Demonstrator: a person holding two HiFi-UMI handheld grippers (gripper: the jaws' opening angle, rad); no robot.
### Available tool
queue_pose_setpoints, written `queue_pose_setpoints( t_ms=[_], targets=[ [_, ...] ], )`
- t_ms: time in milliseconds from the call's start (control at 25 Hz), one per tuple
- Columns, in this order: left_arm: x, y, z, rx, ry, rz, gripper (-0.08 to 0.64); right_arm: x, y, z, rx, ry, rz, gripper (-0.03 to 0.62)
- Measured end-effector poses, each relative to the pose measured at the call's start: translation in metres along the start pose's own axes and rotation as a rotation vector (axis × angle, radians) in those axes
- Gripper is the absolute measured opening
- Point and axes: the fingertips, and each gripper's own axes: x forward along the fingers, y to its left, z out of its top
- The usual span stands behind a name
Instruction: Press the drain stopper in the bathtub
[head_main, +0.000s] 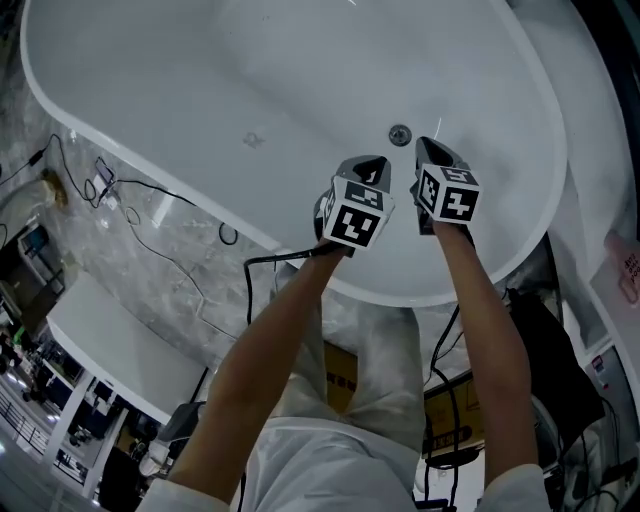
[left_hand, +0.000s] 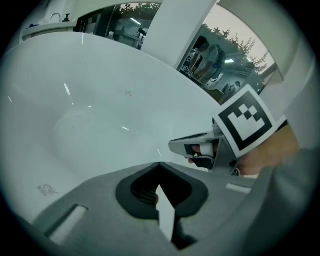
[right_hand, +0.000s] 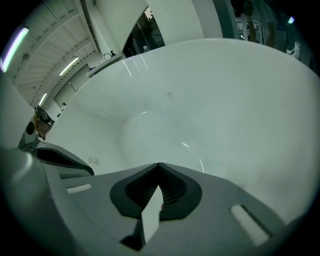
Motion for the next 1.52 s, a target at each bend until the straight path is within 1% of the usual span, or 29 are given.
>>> queue_pose_setpoints(
  t_ms=[120,240,360,520,640,760,880,1040,1160,1240,1400,1520],
  targets=[
    [-0.016,-0.009,0.01,0.0,-0.022,-0.003,-0.003,-0.02,0.005,0.01,-0.007,-0.023,0.011,0.003],
    [-0.03,-0.02,0.013,-0.011,-0.012,-0.003,-0.003,-0.044,0.006,0.019,-0.009,-0.039,0.014,0.003],
    [-0.045,-0.03,0.024,0.01,-0.023,-0.009,-0.003,-0.071,0.008,0.031,0.006,-0.07,0.009,0.003],
    [-0.071,-0.043,0.039,0.008,-0.043,-0.016,-0.003,-0.107,0.019,0.044,0.021,-0.103,0.024,0.003],
    [-0.092,-0.052,0.058,0.025,-0.066,-0.008,-0.003,-0.136,0.029,0.057,0.024,-0.133,0.036,0.003],
    [-0.118,-0.061,0.071,0.017,-0.075,0.008,-0.003,-0.166,0.043,0.074,0.019,-0.178,0.056,0.003],
    [-0.147,-0.073,0.086,0.009,-0.098,0.007,-0.003,-0.197,0.054,0.09,0.016,-0.216,0.07,0.003],
    [-0.187,-0.09,0.106,0.02,-0.14,0.008,-0.003,-0.235,0.067,0.106,0.039,-0.265,0.083,0.003],
    [-0.219,-0.101,0.114,-0.006,-0.133,0.006,-0.003,-0.262,0.08,0.116,0.065,-0.299,0.087,0.003],
    [-0.243,-0.112,0.123,-0.022,-0.143,-0.005,-0.003,-0.281,0.089,0.125,0.057,-0.328,0.09,0.003],
    [-0.284,-0.141,0.135,-0.009,-0.175,-0.038,-0.003,-0.32,0.105,0.134,0.031,-0.364,0.105,0.003],
    [-0.309,-0.151,0.142,0.0,-0.196,-0.051,-0.003,-0.344,0.118,0.14,0.025,-0.382,0.112,0.003]
  ],
)
